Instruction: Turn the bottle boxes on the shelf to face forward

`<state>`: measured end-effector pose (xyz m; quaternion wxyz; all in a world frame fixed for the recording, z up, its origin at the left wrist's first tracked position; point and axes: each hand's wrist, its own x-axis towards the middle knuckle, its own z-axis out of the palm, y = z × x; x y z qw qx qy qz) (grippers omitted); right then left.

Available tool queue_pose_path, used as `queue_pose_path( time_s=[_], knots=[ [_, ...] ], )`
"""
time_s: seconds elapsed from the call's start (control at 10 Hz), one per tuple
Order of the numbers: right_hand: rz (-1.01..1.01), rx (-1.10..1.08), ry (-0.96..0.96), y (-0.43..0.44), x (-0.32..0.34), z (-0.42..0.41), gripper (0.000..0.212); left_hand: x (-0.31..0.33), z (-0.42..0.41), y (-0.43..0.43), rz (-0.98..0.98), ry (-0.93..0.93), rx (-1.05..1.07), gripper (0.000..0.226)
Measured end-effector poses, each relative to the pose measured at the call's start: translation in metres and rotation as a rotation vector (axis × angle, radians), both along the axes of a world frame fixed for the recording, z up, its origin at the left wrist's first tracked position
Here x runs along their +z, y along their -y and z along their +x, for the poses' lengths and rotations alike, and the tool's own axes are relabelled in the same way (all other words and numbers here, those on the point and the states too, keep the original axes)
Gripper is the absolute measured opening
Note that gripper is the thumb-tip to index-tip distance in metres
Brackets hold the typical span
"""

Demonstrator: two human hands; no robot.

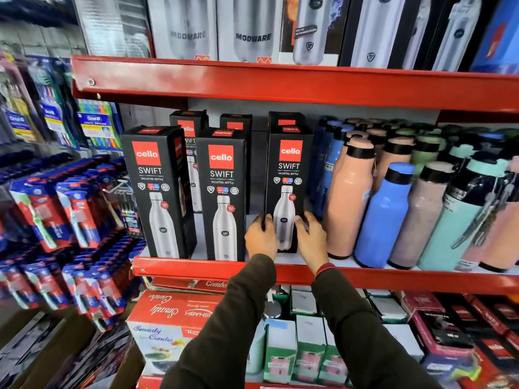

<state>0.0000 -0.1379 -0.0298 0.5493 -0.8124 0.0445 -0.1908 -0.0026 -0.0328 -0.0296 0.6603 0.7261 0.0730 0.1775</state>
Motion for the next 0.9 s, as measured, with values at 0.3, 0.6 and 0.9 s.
queue_pose_path(
  time_s=[0.3,0.6,0.9],
  knots=[
    [-0.003,0.020,0.038,0.000,-0.007,-0.032,0.047,-0.008,-0.029,-0.004,0.019,0.037,0.026,0.031],
    [-0.007,0.033,0.048,0.001,-0.009,-0.057,0.047,-0.013,-0.052,-0.007,0.031,0.076,0.005,0.033],
    [-0.026,0.026,0.043,0.003,-0.004,-0.069,0.037,-0.004,-0.063,-0.005,0.063,0.025,0.035,0.037]
  ],
)
